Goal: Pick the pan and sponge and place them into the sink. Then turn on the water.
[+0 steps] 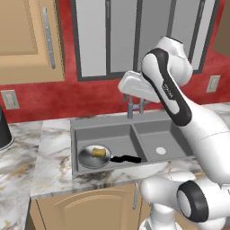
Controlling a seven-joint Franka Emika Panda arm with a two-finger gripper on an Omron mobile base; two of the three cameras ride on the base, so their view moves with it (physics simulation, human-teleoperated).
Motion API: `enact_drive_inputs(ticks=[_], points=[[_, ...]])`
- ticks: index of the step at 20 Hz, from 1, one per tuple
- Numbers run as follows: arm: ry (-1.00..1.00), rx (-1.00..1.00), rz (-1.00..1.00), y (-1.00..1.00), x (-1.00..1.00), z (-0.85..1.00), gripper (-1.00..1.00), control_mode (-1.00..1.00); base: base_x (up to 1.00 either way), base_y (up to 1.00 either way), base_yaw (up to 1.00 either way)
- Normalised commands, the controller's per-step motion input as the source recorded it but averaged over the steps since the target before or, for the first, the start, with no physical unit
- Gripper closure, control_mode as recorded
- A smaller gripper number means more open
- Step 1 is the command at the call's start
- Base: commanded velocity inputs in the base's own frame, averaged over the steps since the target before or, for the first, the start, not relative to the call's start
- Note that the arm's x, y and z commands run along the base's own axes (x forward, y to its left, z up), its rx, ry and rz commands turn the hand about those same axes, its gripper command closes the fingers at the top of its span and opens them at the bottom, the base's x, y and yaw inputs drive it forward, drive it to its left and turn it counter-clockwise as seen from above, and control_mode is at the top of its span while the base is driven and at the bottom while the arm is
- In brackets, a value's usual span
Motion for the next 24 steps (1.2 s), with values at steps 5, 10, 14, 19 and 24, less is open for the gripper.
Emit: enact_drive_inputs(ticks=[5,10,14,19,24], points=[[0.08,0.34,-0.54,-0.73,-0.41,0.27,-1.00,-1.00,0.00,0.00,0.00],[0.10,0.40,-0.46,-0.90,-0.31,0.04,-1.00,-1.00,0.00,0.00,0.00],[0.10,0.41,-0.42,-0.87,0.12,0.00,-1.00,-1.00,0.00,0.00,0.00],[0.15,0.34,-0.41,-0.56,0.51,-0.17,-1.00,-1.00,0.00,0.00,0.00],[0.13,0.29,-0.27,-0.23,0.61,-0.27,-1.00,-1.00,0.00,0.00,0.00]])
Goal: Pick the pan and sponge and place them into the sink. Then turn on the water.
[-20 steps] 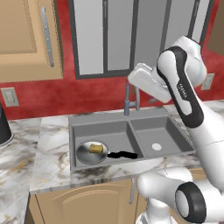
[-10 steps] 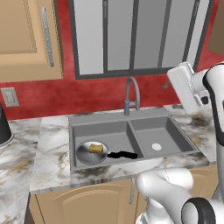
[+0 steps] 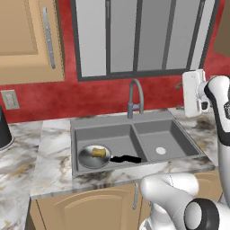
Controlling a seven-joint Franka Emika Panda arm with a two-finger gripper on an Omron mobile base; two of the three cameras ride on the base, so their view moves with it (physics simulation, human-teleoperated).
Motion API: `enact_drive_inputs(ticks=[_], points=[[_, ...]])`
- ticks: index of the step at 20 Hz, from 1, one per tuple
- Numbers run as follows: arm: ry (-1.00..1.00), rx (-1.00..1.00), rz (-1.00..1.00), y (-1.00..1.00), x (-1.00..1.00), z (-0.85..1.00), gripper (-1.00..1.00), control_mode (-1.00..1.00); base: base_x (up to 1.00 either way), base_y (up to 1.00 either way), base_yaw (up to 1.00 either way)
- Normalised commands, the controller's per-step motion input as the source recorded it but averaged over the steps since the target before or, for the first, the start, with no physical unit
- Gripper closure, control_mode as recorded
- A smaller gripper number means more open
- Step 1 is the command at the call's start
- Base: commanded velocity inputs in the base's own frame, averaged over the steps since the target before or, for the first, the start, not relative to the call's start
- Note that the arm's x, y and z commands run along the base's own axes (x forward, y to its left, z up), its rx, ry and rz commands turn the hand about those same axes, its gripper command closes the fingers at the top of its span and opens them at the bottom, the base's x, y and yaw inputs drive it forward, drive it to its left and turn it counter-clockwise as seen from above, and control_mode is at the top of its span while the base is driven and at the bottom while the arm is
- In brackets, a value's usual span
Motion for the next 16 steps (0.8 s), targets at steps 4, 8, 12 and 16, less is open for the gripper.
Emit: enact_drive_inputs(ticks=[4,8,12,16], points=[[0.10,0.30,-0.15,-0.25,0.50,-0.47,-1.00,-1.00,0.00,0.00,0.00],[0.10,0.34,-0.04,-0.32,0.36,-0.53,-1.00,-1.00,0.00,0.00,0.00],[0.11,0.34,0.00,-0.18,0.40,-0.51,-1.00,-1.00,0.00,0.00,0.00],[0.12,0.31,0.00,-0.08,0.51,-0.45,-1.00,-1.00,0.00,0.00,0.00]])
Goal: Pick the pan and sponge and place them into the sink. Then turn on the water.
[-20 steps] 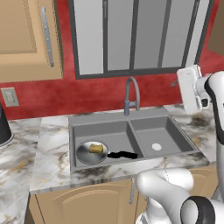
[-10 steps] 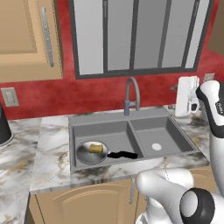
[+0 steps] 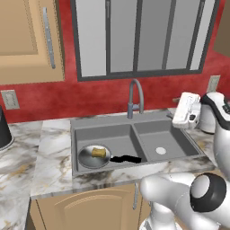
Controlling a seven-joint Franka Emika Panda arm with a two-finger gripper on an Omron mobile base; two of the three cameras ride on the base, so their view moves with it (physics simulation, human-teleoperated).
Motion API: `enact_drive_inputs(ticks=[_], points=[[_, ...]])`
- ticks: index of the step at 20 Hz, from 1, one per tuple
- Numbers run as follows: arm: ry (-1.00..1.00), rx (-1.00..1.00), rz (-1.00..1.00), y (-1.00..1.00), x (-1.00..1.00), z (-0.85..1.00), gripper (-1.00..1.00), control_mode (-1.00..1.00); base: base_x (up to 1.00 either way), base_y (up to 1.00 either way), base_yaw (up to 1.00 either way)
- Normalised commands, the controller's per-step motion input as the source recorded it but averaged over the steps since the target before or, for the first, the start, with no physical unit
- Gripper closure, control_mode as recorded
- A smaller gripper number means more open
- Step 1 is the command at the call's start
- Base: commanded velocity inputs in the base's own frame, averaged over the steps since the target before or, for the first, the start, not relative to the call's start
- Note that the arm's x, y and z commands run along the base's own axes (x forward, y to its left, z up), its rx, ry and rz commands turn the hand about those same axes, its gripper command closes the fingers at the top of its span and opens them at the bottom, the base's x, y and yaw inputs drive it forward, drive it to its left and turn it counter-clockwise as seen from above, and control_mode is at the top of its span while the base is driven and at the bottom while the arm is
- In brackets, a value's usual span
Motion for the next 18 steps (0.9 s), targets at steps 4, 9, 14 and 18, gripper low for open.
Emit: enact_drive_inputs(ticks=[4,9,14,18], points=[[0.13,0.25,0.00,0.00,0.73,-0.32,-1.00,-1.00,0.00,0.00,0.00],[0.13,0.19,0.02,0.00,0.77,-0.28,-1.00,-1.00,0.00,0.00,0.00],[0.08,0.15,0.04,0.00,0.59,-0.23,-1.00,-1.00,0.00,0.00,0.00],[0.05,0.10,0.06,-0.01,0.48,-0.15,-1.00,-1.00,0.00,0.00,0.00]])
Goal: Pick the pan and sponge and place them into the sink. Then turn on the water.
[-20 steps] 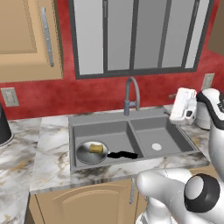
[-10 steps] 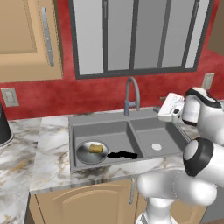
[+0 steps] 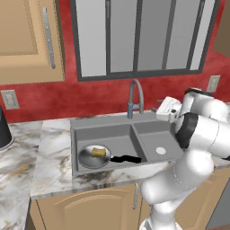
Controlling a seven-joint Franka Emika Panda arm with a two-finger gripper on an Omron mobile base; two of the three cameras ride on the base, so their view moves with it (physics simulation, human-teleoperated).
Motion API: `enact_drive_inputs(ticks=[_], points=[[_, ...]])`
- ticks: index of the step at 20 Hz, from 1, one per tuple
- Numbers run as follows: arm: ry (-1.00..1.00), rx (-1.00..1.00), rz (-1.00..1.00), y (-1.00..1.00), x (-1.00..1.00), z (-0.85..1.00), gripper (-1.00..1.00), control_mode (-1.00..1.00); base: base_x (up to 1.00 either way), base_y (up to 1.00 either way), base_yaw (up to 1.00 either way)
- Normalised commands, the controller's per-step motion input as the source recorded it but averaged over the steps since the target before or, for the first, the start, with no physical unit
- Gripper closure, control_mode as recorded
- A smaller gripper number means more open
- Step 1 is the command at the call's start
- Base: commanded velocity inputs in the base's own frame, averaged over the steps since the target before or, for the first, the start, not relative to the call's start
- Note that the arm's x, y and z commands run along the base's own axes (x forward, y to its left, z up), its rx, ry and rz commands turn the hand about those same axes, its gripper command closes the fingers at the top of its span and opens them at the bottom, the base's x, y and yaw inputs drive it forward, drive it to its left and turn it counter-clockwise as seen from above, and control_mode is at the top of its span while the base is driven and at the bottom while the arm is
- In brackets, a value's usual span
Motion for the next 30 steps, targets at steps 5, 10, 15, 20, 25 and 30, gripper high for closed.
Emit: enact_drive_inputs(ticks=[5,10,15,20,25,30], points=[[0.06,0.04,0.12,-0.03,0.48,-0.03,-1.00,-1.00,0.00,0.00,0.00],[0.06,0.06,0.12,-0.07,0.38,-0.05,-1.00,-1.00,0.00,0.00,0.00],[0.03,0.05,0.07,-0.26,0.21,-0.17,-1.00,-1.00,0.00,0.00,0.00],[0.02,0.02,0.00,-0.09,0.33,-0.17,-1.00,-1.00,0.00,0.00,0.00],[0.00,0.00,-0.03,0.03,0.28,-0.09,-1.00,-1.00,0.00,0.00,0.00],[0.00,0.00,-0.07,0.01,0.16,-0.08,-1.00,-1.00,0.00,0.00,0.00]])
